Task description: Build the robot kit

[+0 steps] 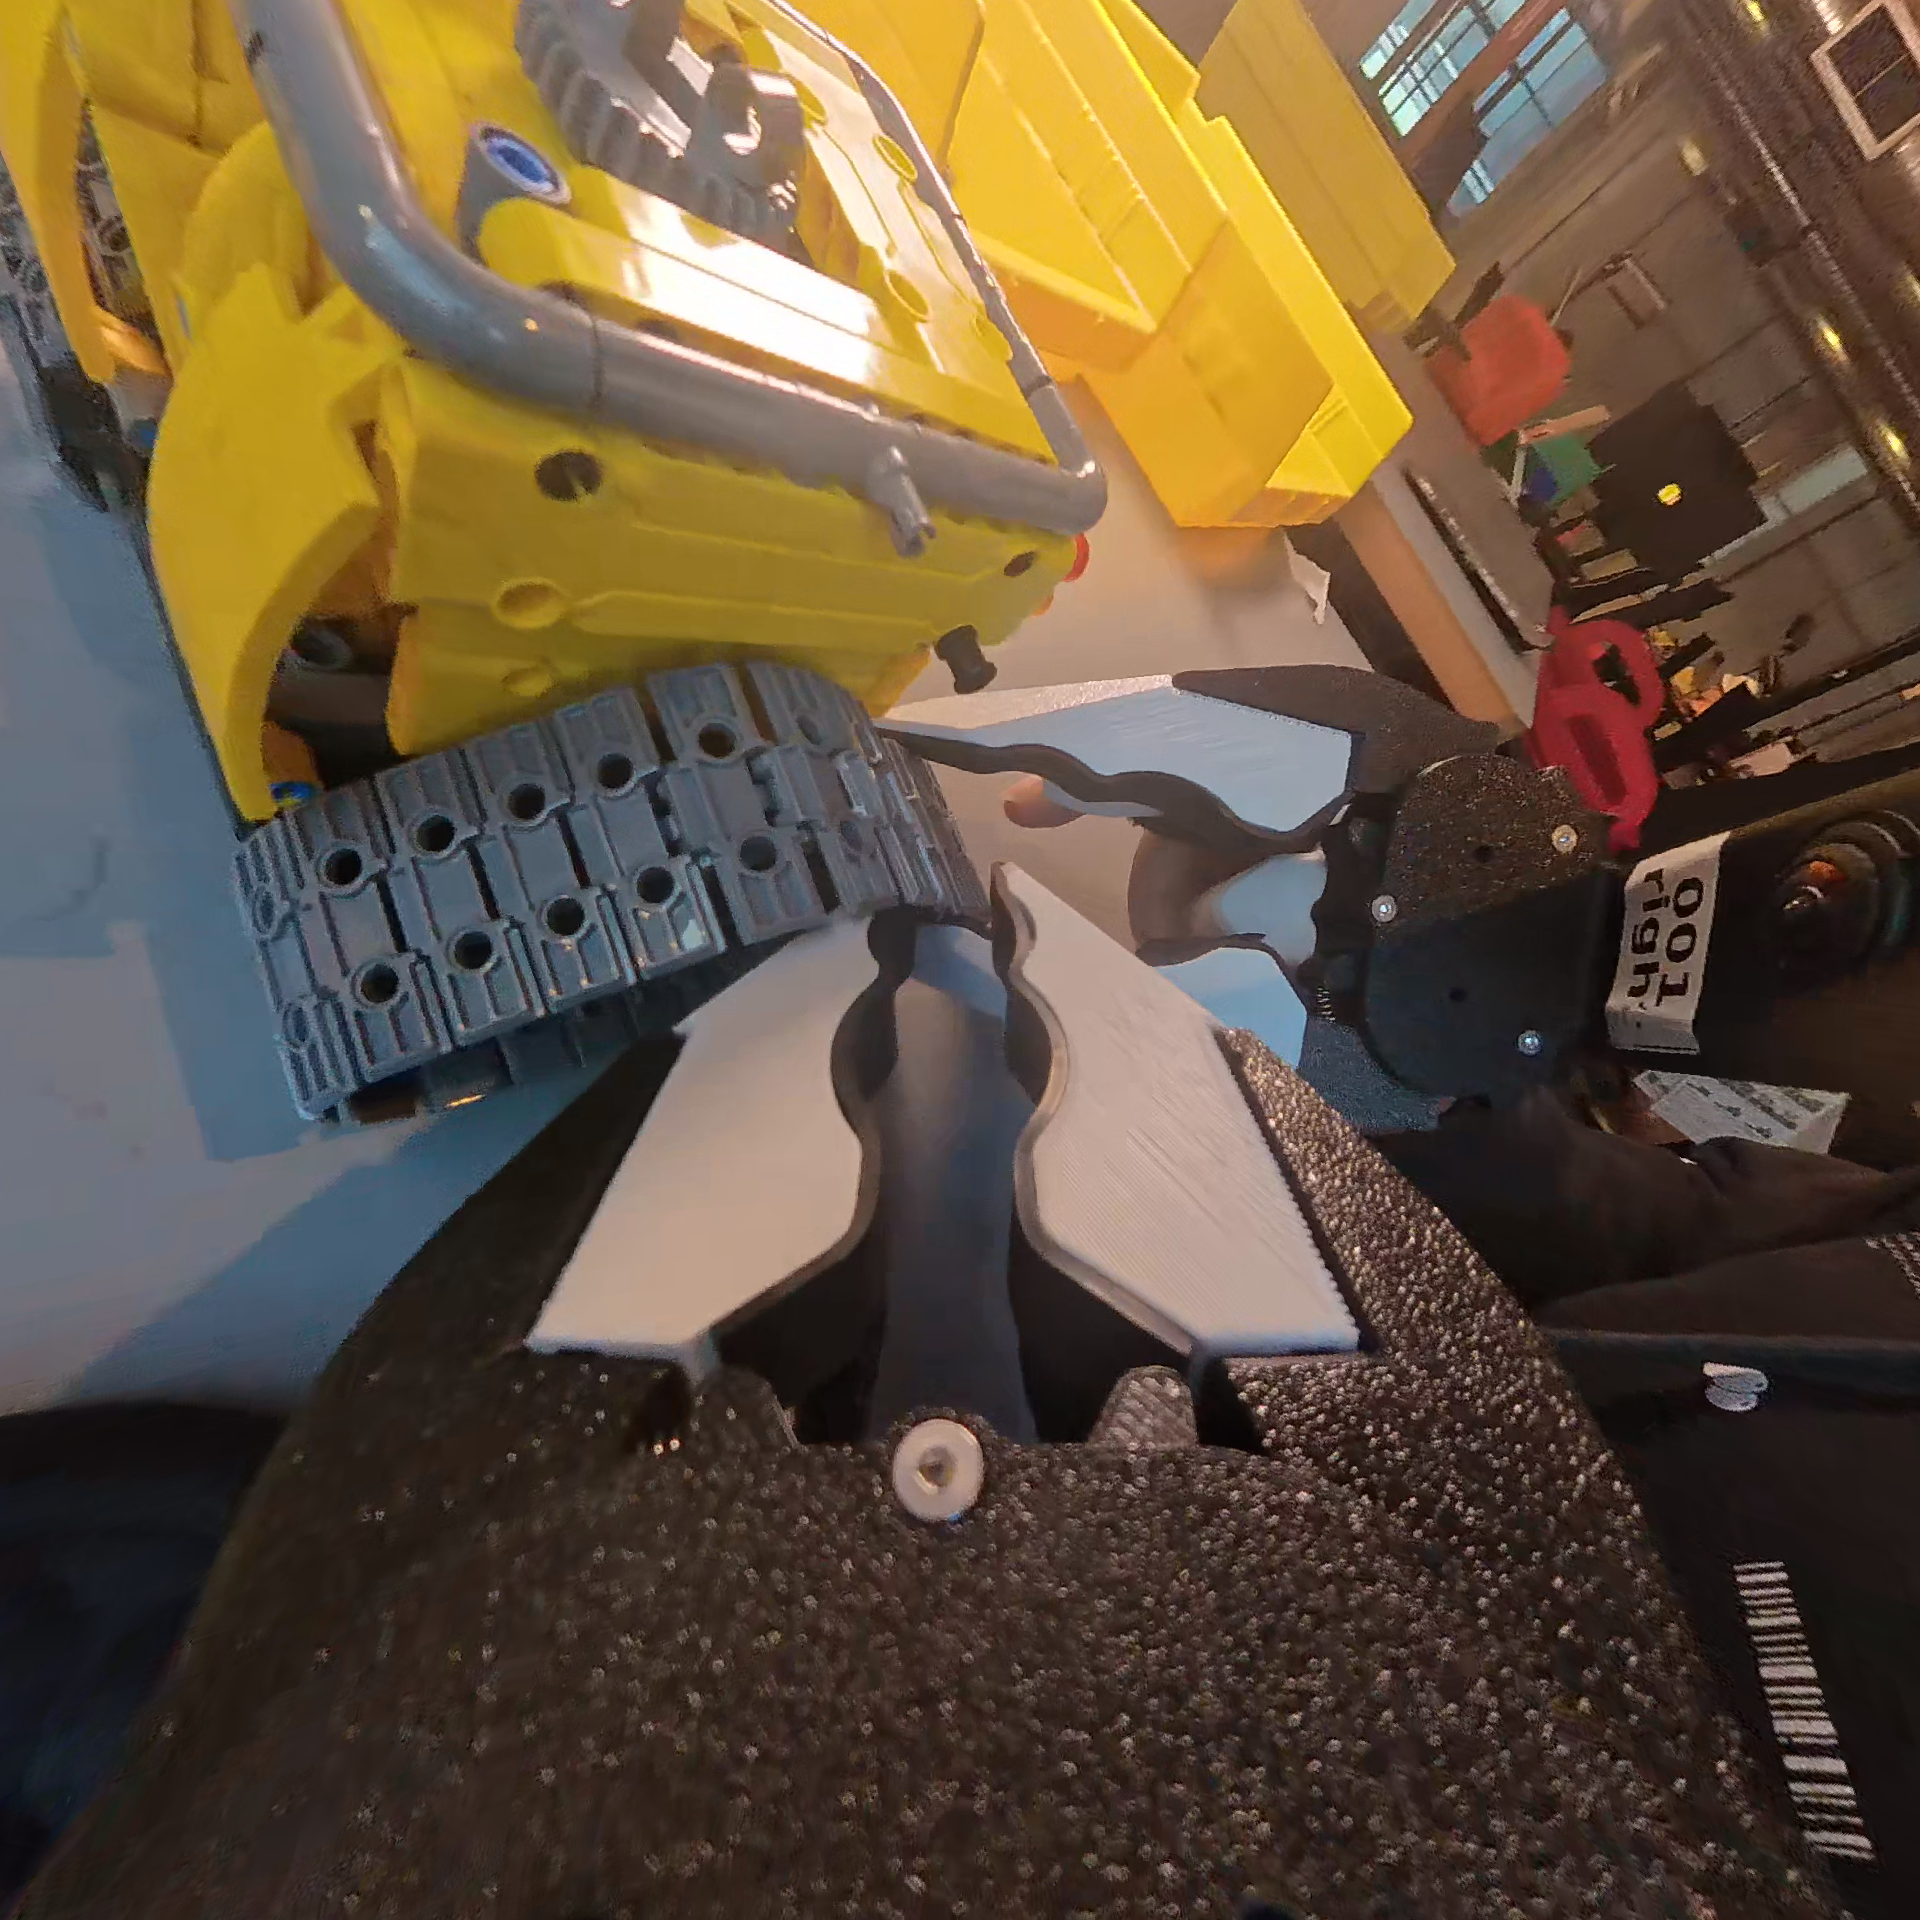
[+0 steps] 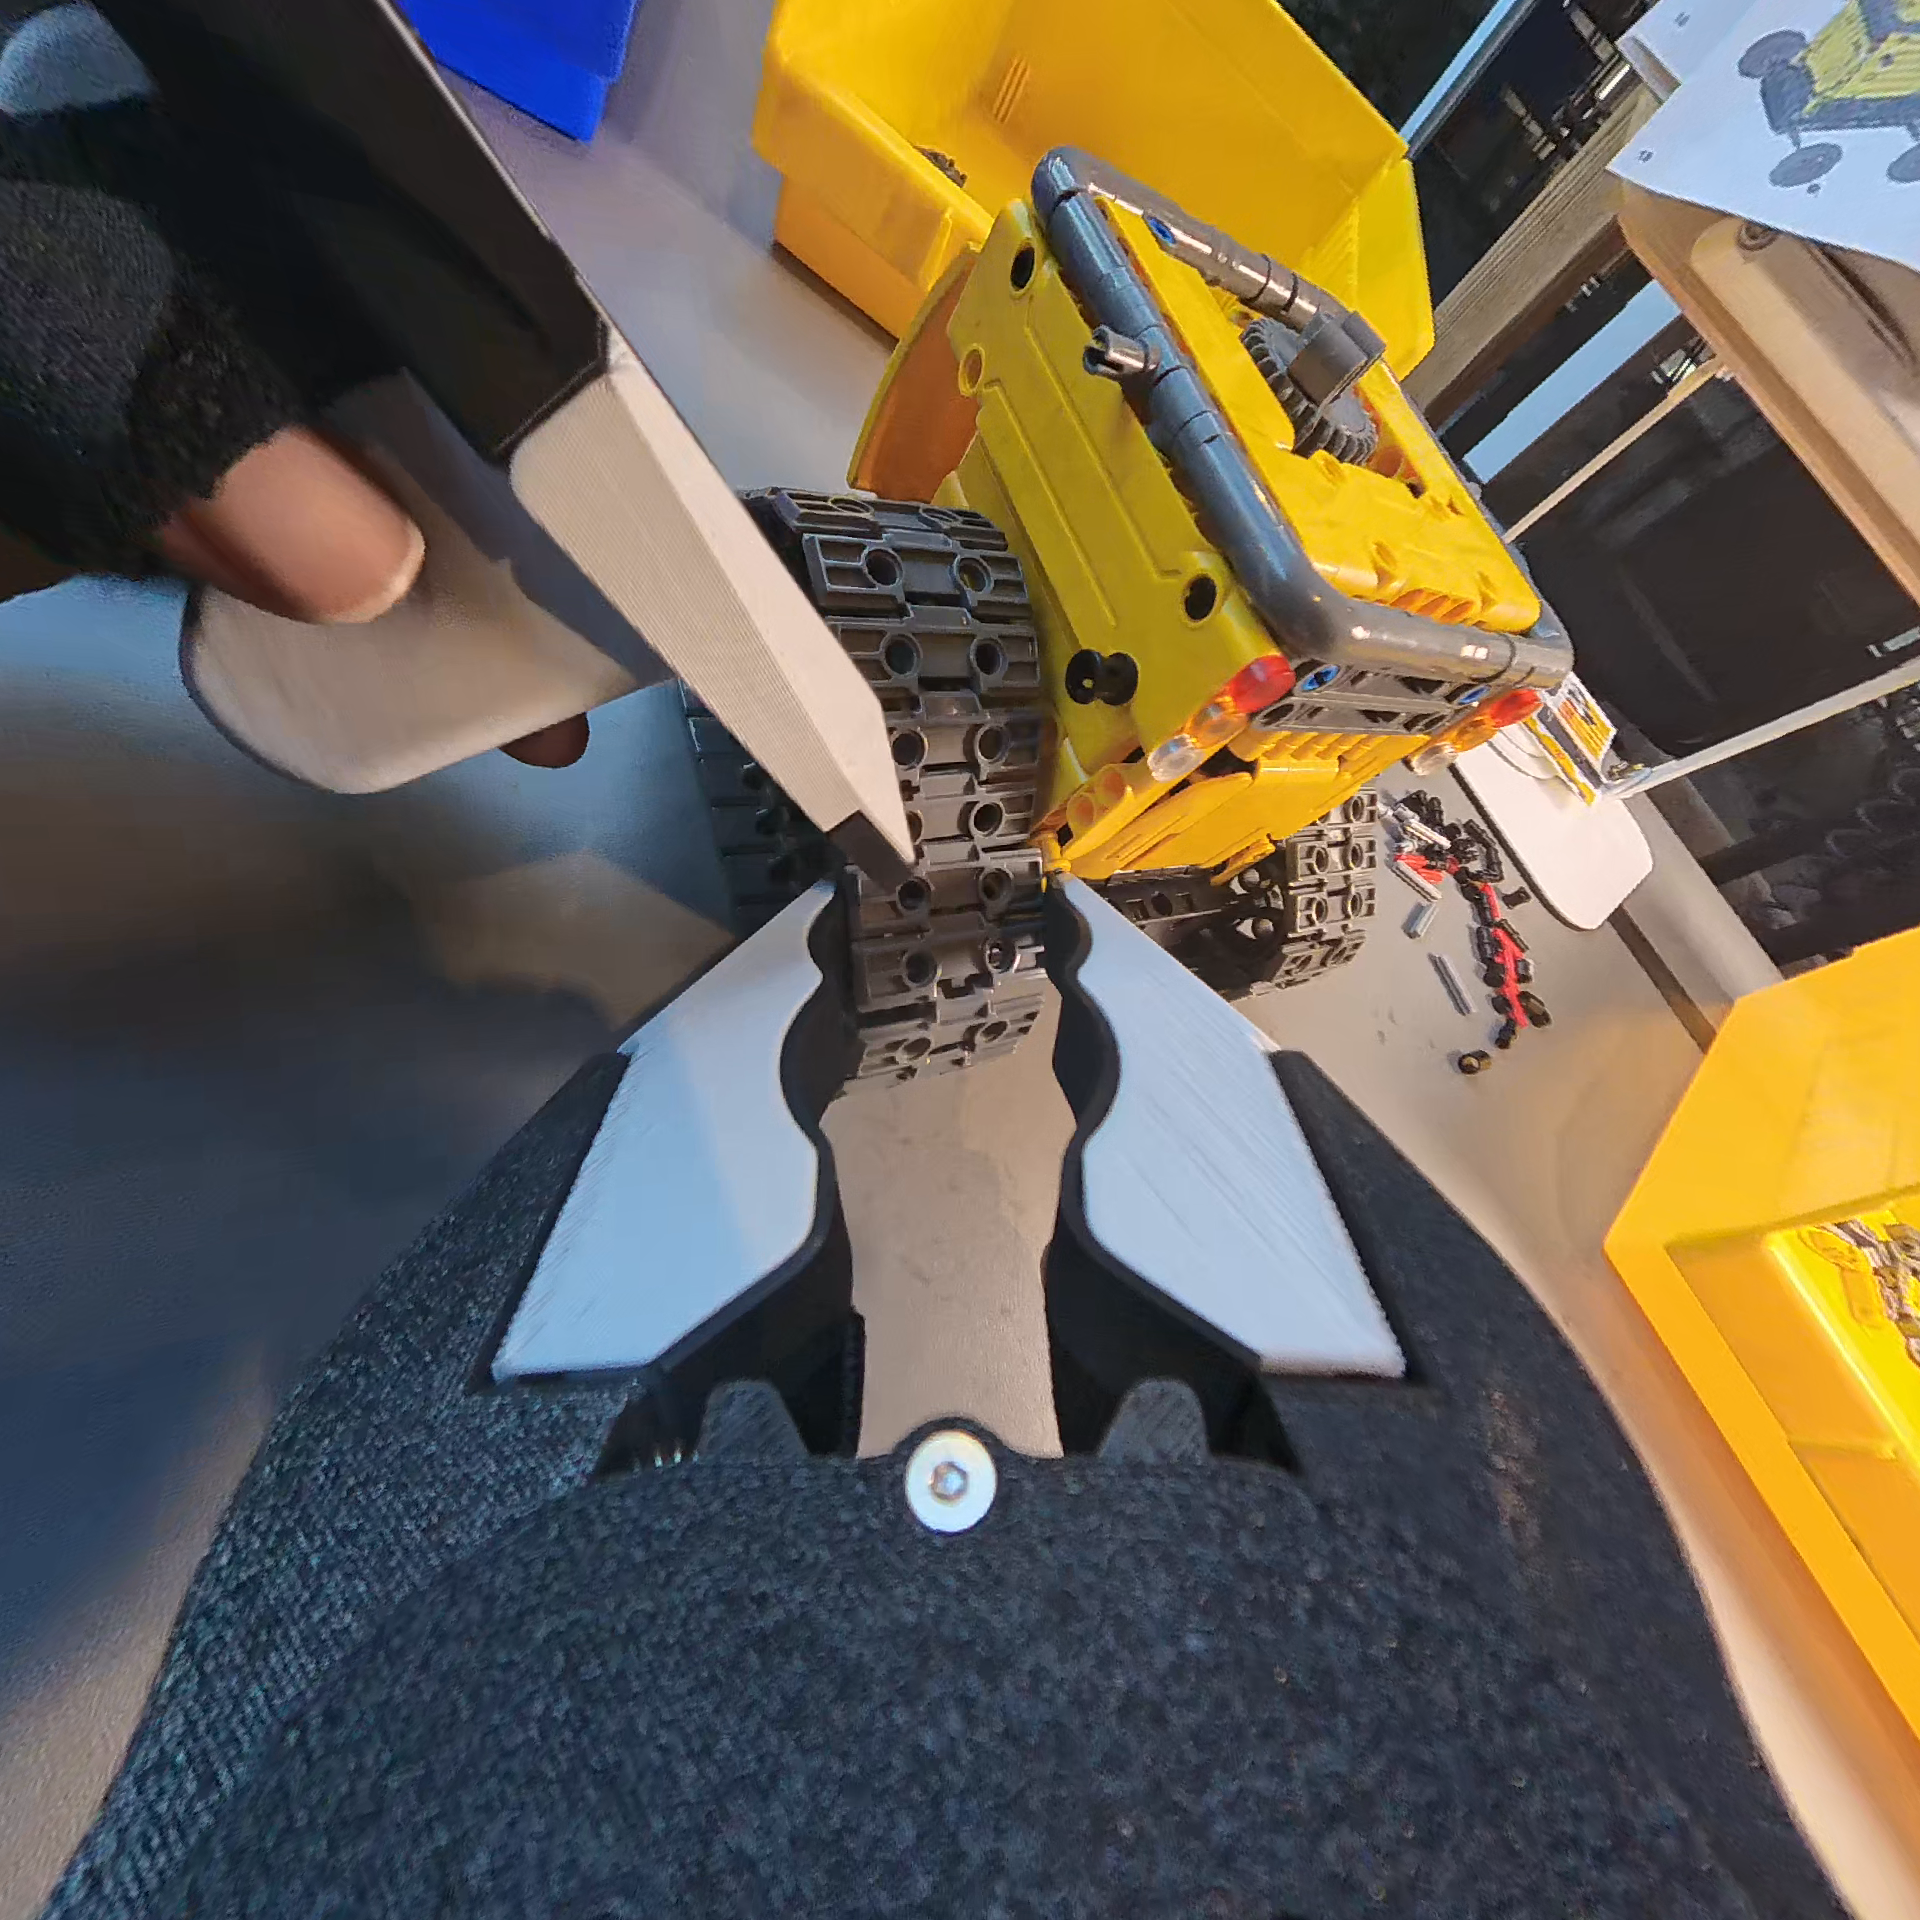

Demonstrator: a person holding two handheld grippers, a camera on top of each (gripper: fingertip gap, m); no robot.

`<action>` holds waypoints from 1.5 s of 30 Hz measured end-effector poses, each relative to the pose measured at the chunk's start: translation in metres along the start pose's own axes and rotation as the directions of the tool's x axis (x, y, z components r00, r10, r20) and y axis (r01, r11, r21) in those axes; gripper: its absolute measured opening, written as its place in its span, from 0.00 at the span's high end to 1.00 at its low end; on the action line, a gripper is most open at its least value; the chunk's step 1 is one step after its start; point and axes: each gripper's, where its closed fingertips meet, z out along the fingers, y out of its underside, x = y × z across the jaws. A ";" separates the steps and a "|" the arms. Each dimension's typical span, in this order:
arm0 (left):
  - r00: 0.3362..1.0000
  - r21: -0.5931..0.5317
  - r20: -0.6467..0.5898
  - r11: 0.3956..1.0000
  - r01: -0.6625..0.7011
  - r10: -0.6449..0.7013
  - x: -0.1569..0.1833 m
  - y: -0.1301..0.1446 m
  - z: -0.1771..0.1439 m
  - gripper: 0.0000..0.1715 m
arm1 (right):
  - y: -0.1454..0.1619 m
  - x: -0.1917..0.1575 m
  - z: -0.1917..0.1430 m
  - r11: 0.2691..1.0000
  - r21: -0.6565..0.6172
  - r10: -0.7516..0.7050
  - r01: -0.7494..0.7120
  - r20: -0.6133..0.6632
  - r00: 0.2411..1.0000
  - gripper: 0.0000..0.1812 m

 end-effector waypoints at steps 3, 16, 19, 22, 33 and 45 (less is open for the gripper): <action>1.000 0.016 0.024 1.000 -0.007 0.006 -0.005 0.000 0.000 0.97 | 0.000 0.000 0.000 1.000 0.002 -0.003 0.003 -0.006 1.000 0.81; 1.000 0.049 0.022 0.999 0.007 -0.009 -0.002 0.001 0.004 0.92 | 0.000 0.002 0.001 1.000 0.003 0.000 0.000 -0.020 1.000 0.80; 0.996 0.055 0.075 0.998 -0.043 0.039 -0.005 0.002 0.005 0.95 | -0.001 0.002 0.001 1.000 0.003 -0.004 0.005 -0.023 1.000 0.81; 0.997 0.071 0.075 0.997 -0.037 0.032 -0.006 0.001 0.005 0.96 | 0.000 0.003 0.001 1.000 0.004 -0.006 0.006 -0.025 1.000 0.80; 0.998 0.079 0.057 0.997 -0.014 0.009 -0.006 0.002 0.003 0.99 | -0.004 0.002 -0.009 0.999 0.038 -0.012 0.013 -0.031 0.999 0.80; 1.000 0.101 0.014 0.995 0.023 -0.025 -0.002 0.000 0.002 0.98 | 0.033 0.012 -0.062 0.972 -0.114 0.213 -0.204 0.078 0.974 0.77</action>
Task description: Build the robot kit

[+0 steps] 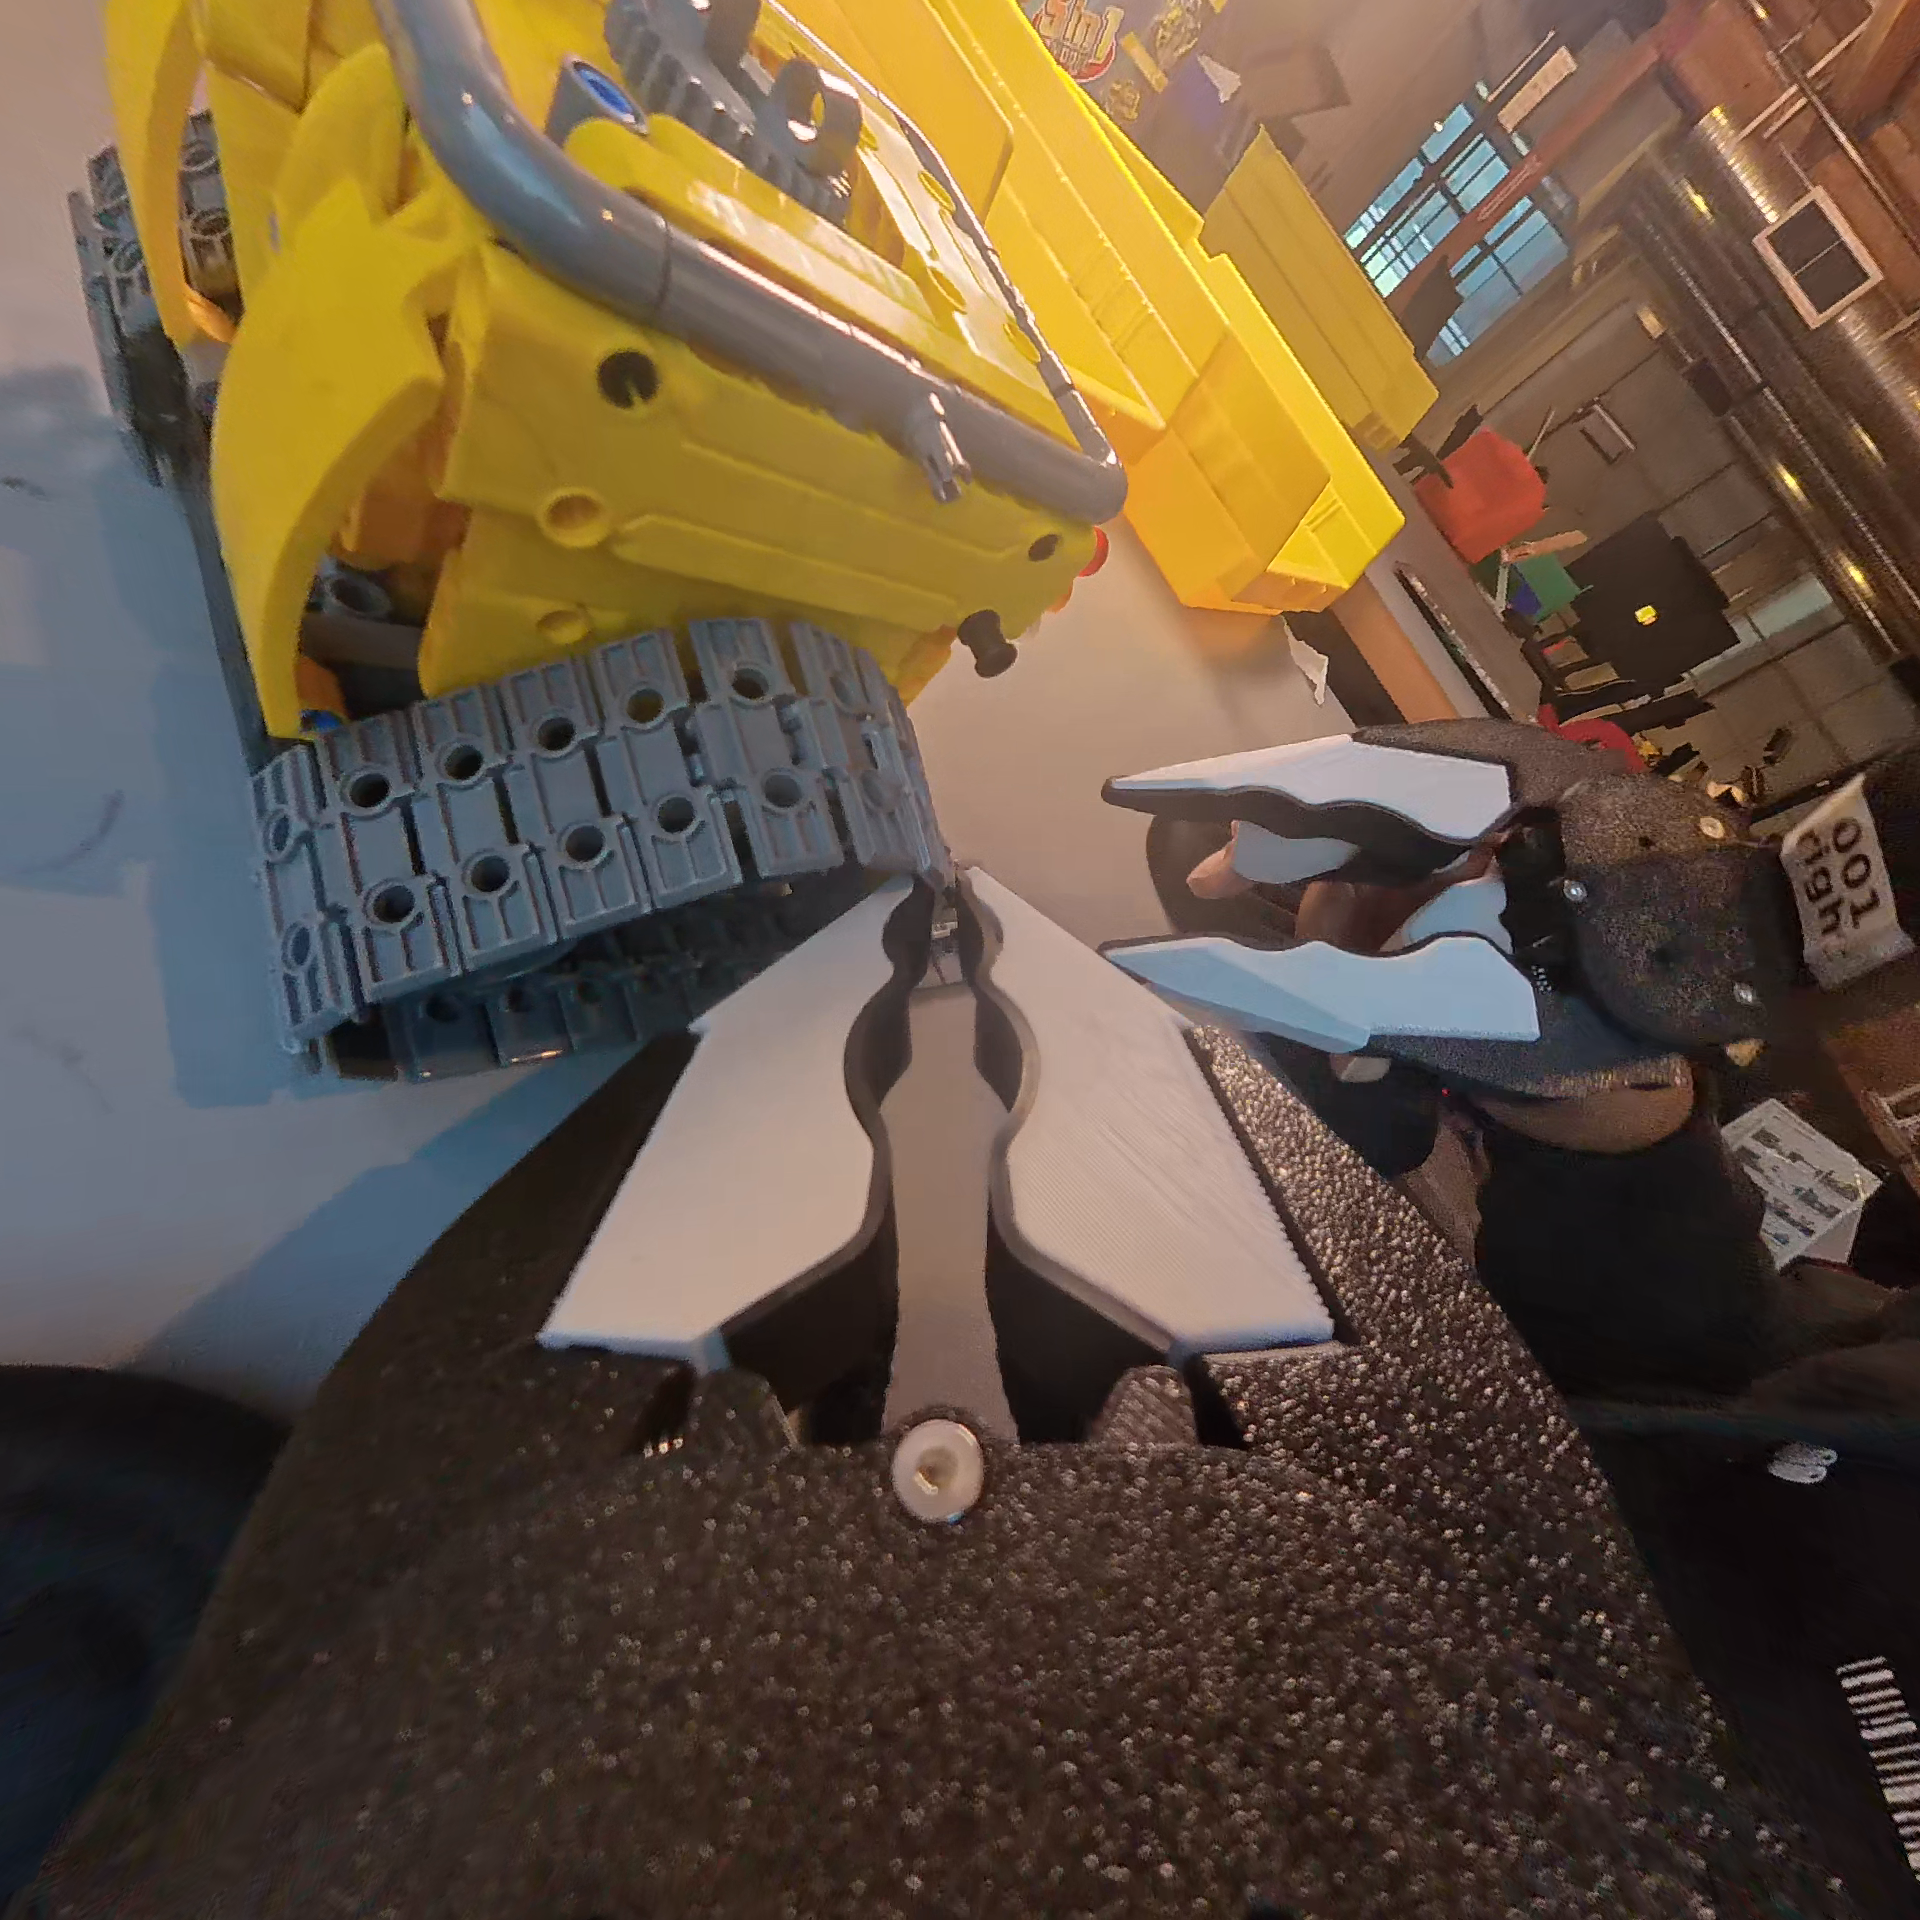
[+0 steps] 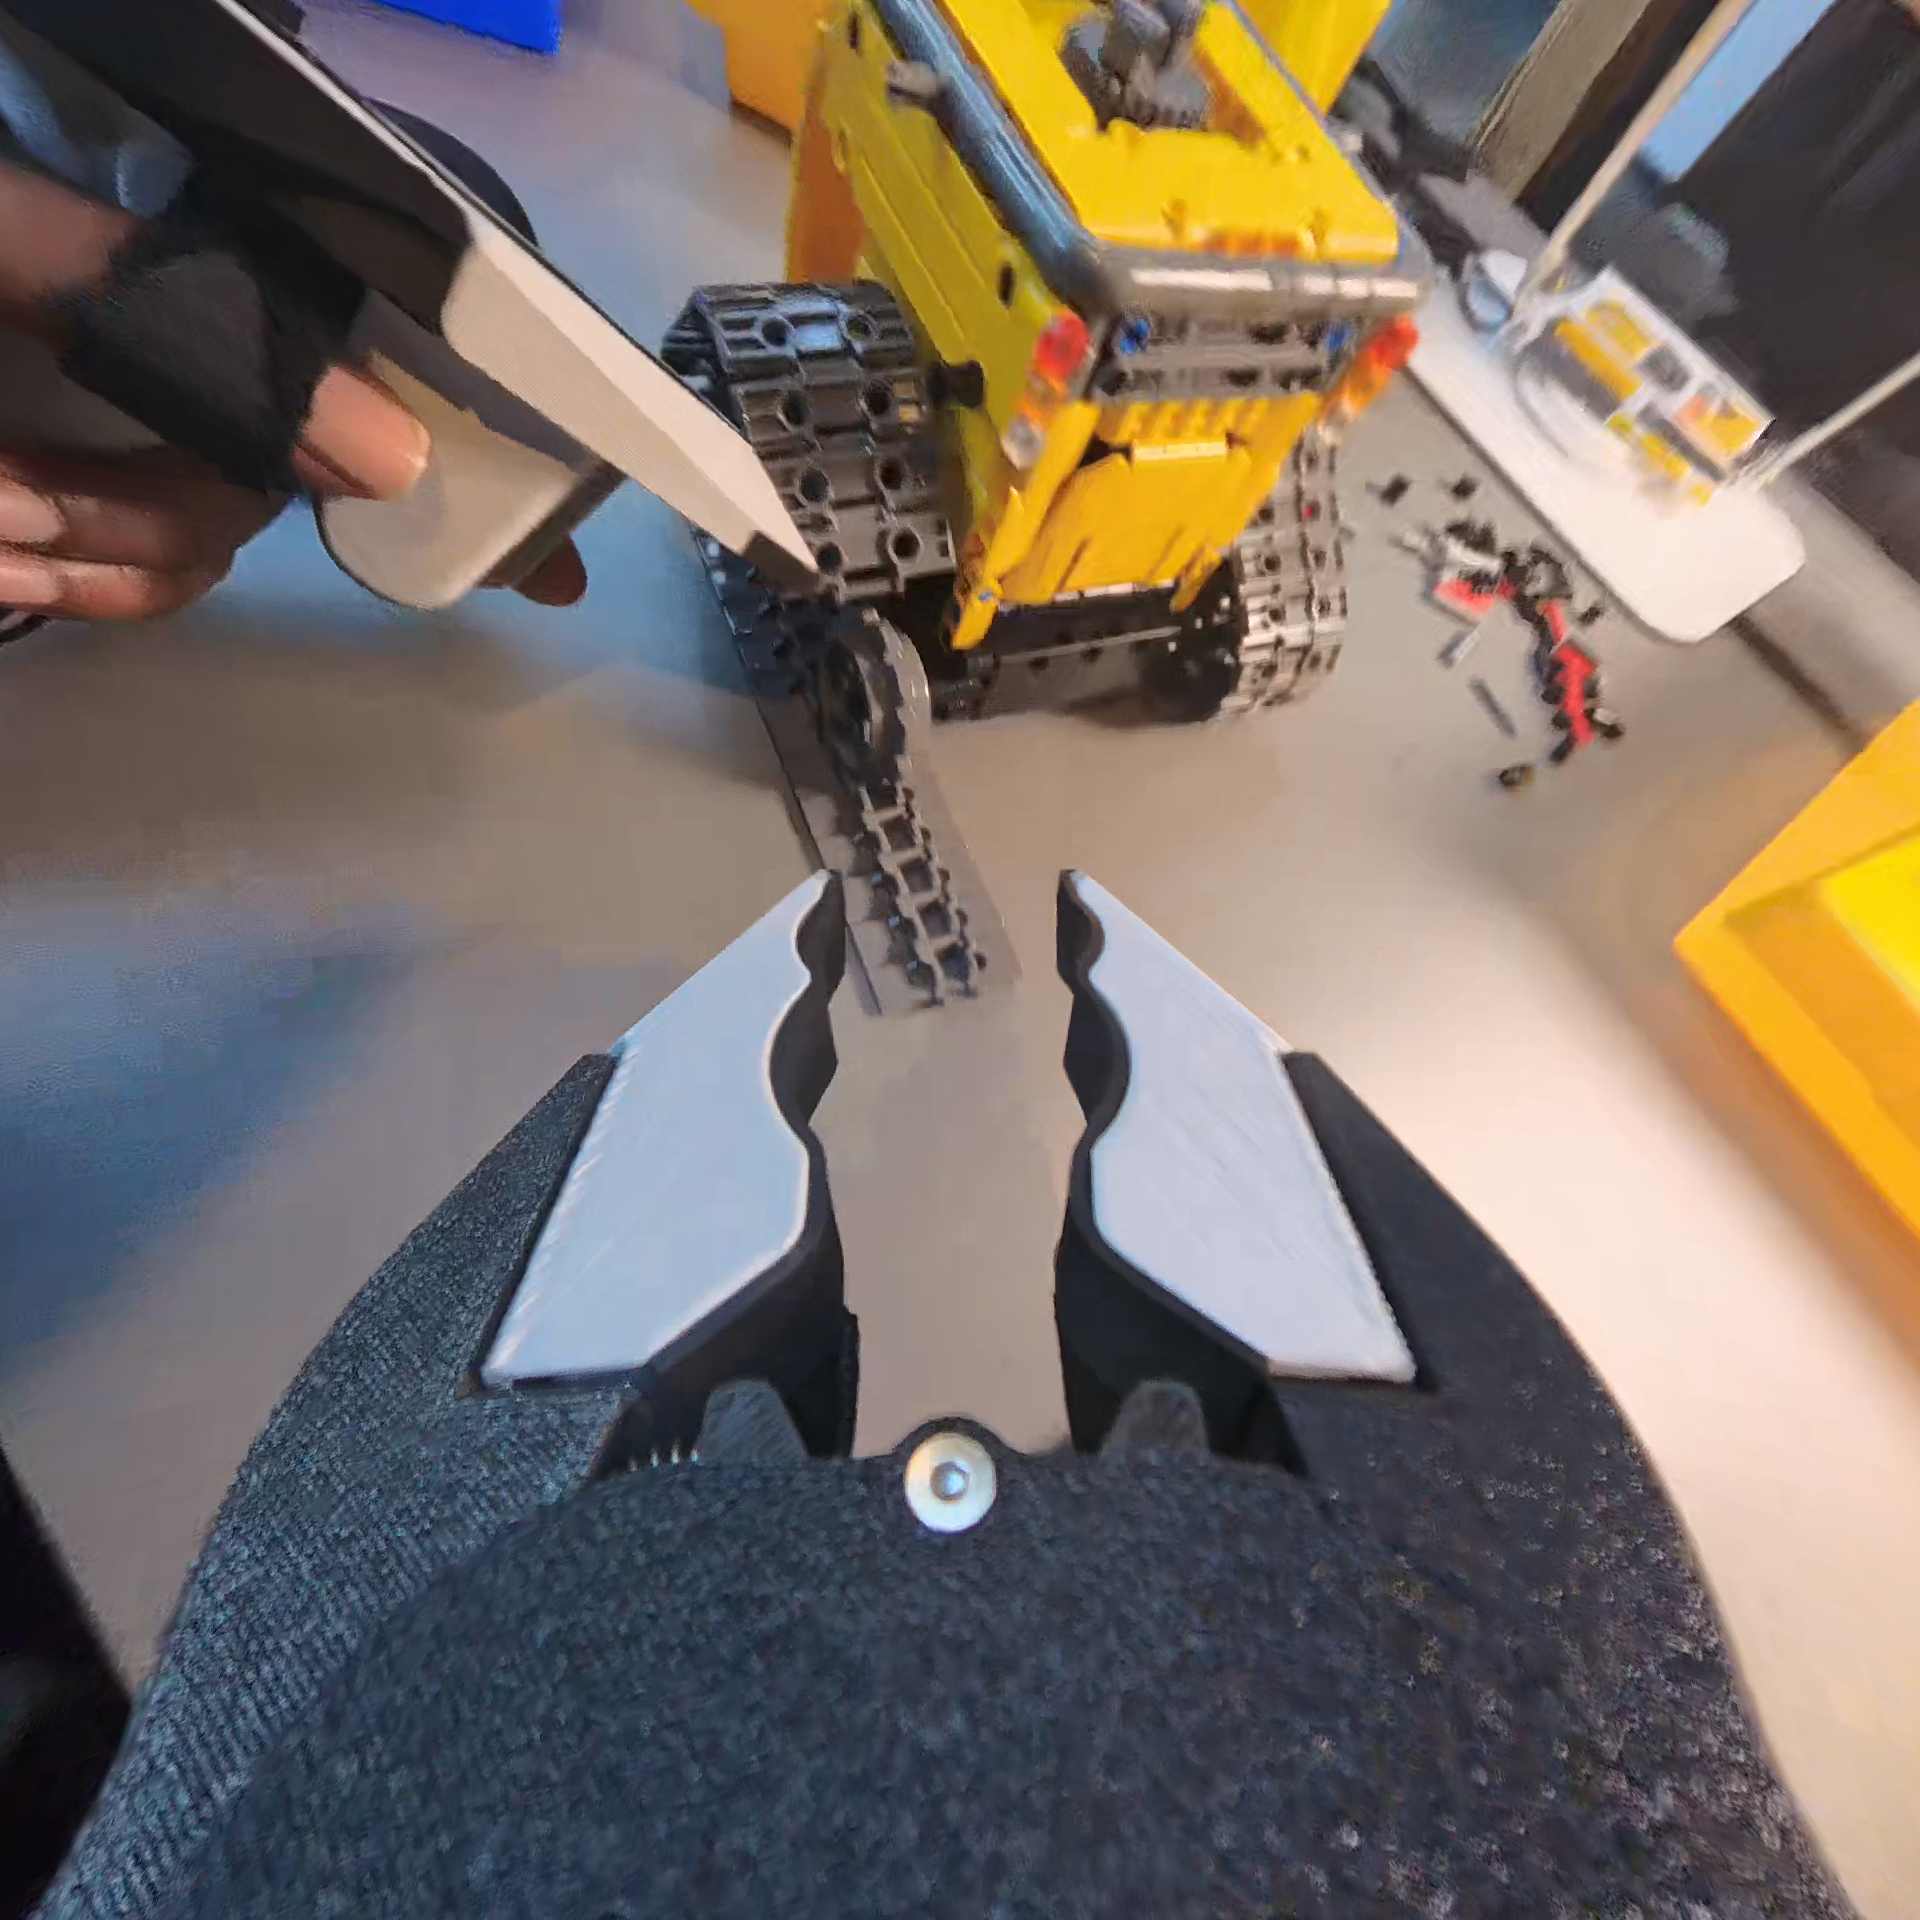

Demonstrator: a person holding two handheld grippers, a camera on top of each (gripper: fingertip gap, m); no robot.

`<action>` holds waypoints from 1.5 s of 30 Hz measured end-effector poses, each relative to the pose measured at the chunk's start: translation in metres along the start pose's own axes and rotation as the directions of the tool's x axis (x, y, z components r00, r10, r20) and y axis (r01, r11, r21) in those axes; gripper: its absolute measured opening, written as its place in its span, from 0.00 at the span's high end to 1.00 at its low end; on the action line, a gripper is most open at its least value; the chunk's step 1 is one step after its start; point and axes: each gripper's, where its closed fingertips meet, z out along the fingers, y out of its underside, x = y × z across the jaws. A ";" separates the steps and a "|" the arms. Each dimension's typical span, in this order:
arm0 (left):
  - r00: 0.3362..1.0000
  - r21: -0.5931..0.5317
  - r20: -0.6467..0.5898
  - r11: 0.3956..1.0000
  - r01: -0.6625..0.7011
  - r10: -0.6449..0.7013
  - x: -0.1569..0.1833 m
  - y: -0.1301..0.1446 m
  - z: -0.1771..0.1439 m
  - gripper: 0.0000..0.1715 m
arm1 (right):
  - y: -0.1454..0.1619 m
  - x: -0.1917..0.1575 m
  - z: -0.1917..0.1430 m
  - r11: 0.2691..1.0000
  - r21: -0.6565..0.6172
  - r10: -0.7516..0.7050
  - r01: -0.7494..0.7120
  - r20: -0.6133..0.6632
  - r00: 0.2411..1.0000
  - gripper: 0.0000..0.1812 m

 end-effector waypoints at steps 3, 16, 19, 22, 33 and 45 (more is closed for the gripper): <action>1.000 0.009 -0.010 1.000 0.001 -0.001 0.001 0.000 -0.001 0.98 | 0.000 0.000 -0.002 0.996 0.043 0.078 -0.082 0.097 0.992 0.78; 0.934 0.001 -0.279 0.972 0.234 -0.224 0.022 -0.008 -0.013 0.98 | -0.063 -0.024 0.032 0.845 0.261 -0.463 0.467 -0.078 0.883 0.81; 0.908 -0.010 -0.330 0.963 0.269 -0.257 0.025 -0.012 -0.017 0.97 | -0.069 -0.025 0.028 0.781 0.270 -0.547 0.564 -0.142 0.825 0.89; 0.889 -0.014 -0.361 0.955 0.296 -0.281 0.027 -0.014 -0.019 0.96 | -0.070 -0.025 0.028 0.748 0.265 -0.593 0.608 -0.143 0.792 0.90; 0.703 -0.006 -0.495 0.811 0.585 -0.510 0.038 -0.027 -0.033 0.75 | -0.071 -0.026 0.025 0.759 0.348 -0.582 0.550 -0.016 0.813 0.90; 0.729 0.017 -0.443 0.808 0.589 -0.522 0.033 -0.023 -0.019 0.70 | -0.071 -0.023 0.021 0.736 0.357 -0.628 0.576 0.041 0.777 0.93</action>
